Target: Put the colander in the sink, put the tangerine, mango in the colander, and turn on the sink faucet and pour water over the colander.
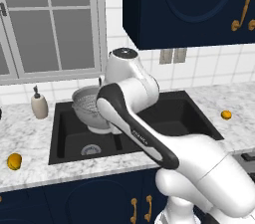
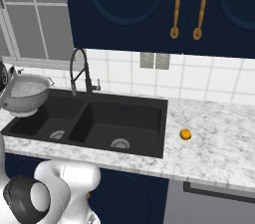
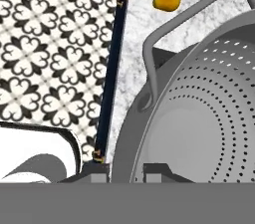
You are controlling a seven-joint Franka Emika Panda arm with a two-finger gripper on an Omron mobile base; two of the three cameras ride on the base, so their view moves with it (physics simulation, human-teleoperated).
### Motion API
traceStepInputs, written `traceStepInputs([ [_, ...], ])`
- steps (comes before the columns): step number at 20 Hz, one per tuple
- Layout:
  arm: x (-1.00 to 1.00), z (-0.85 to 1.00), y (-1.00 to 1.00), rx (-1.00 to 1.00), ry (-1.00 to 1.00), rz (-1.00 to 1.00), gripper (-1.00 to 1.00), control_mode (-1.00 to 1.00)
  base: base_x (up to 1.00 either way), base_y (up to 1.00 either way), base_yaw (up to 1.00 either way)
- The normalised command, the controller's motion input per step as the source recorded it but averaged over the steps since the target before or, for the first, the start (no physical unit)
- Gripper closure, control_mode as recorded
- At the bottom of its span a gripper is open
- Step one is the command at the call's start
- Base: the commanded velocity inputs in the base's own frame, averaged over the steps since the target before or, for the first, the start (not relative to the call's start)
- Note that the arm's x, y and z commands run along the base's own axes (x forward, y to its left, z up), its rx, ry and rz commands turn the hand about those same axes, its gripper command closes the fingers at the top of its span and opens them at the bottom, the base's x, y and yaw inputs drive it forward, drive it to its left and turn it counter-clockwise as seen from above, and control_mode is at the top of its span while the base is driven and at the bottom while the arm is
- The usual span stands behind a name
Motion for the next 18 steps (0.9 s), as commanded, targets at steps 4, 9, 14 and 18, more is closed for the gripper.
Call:
traceStepInputs([
  [4,0.32,-0.08,0.68,-0.01,-0.02,-0.10,1.00,-1.00,0.00,0.00,0.00],
  [9,0.40,-0.18,0.16,0.00,-0.01,-0.17,1.00,-1.00,0.00,0.00,0.00],
  [14,0.34,-0.44,0.00,-0.02,0.00,-0.13,1.00,-1.00,0.00,0.00,0.00],
  [18,0.20,-0.68,0.08,-0.03,0.00,0.00,1.00,-1.00,0.00,0.00,0.00],
])
